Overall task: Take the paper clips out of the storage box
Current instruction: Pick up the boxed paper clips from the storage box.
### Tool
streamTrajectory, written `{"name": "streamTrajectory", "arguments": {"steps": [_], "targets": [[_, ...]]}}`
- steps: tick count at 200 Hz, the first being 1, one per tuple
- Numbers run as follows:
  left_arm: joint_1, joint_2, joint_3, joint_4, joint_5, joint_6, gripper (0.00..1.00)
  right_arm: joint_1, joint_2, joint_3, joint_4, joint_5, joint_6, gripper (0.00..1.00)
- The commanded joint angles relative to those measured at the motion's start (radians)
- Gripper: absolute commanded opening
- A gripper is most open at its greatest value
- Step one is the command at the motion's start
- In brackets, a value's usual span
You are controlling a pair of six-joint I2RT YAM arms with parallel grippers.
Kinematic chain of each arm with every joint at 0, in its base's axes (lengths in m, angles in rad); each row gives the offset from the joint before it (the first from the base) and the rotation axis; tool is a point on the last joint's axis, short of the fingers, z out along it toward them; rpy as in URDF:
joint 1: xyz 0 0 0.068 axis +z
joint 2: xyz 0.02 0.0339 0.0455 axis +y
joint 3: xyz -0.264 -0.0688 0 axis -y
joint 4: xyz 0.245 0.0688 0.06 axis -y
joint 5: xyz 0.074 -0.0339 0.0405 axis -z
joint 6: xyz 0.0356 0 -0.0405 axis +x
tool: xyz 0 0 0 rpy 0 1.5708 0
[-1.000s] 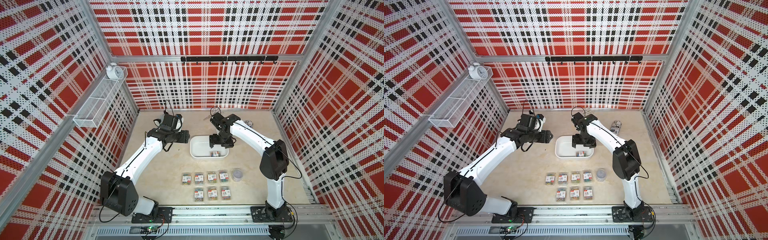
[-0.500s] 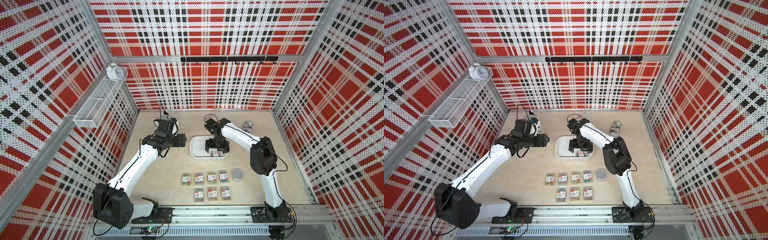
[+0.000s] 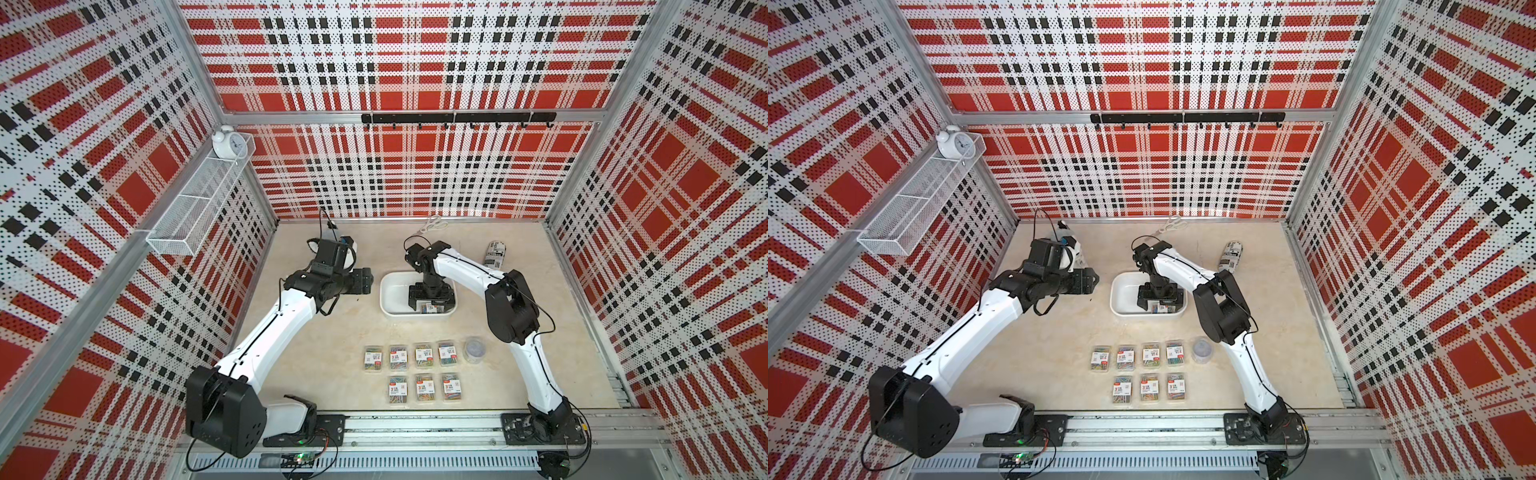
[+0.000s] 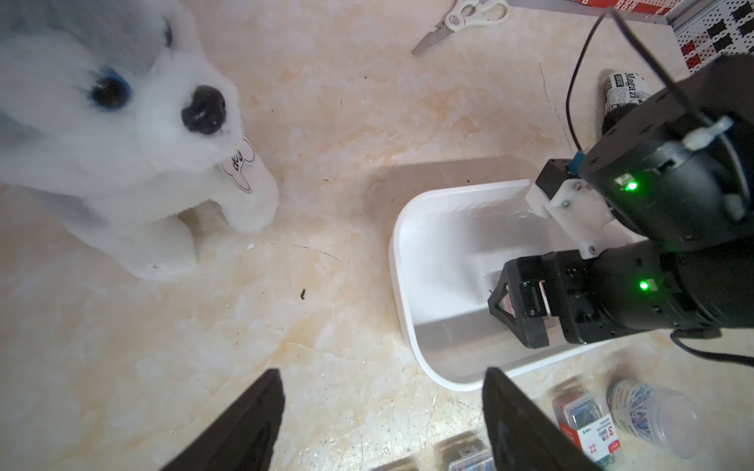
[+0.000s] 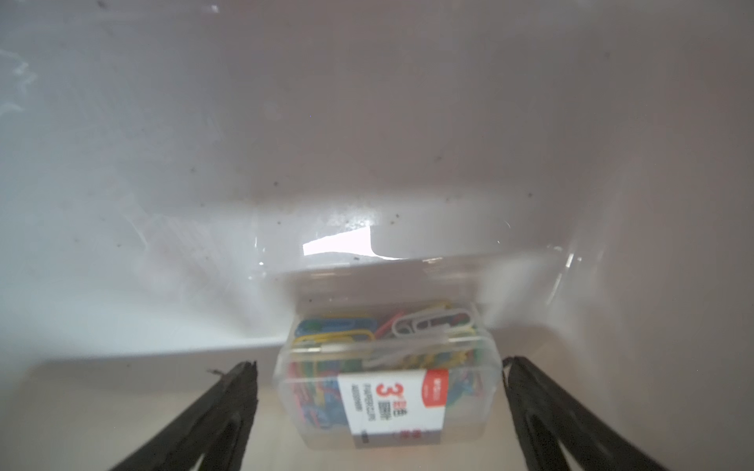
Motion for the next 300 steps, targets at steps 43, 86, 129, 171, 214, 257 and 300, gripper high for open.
{"name": "streamTrajectory", "arguments": {"steps": [43,86,129,171,214,257,300], "targets": [[0.003,0.000,-0.001,0.022,0.011,0.002,0.78,0.005,0.020,-0.003,-0.007,-0.016,0.001,0.92],[0.003,0.008,0.004,0.024,0.008,0.009,0.78,-0.001,0.022,0.007,-0.005,-0.033,-0.015,0.79],[0.003,0.022,0.018,0.023,0.002,0.016,0.78,-0.022,0.043,0.111,-0.047,0.015,-0.073,0.73],[0.006,0.026,0.024,0.023,-0.004,0.017,0.78,-0.021,0.090,0.275,-0.105,0.045,-0.200,0.73],[0.023,0.001,0.026,0.042,-0.004,-0.014,0.78,-0.007,0.031,0.305,-0.087,0.090,-0.316,0.71],[0.042,-0.063,-0.012,0.114,0.007,-0.090,0.78,0.049,-0.033,0.364,-0.058,0.122,-0.406,0.70],[0.122,-0.174,-0.057,0.160,0.001,-0.171,0.78,0.127,-0.110,0.405,-0.052,0.115,-0.492,0.71]]}}
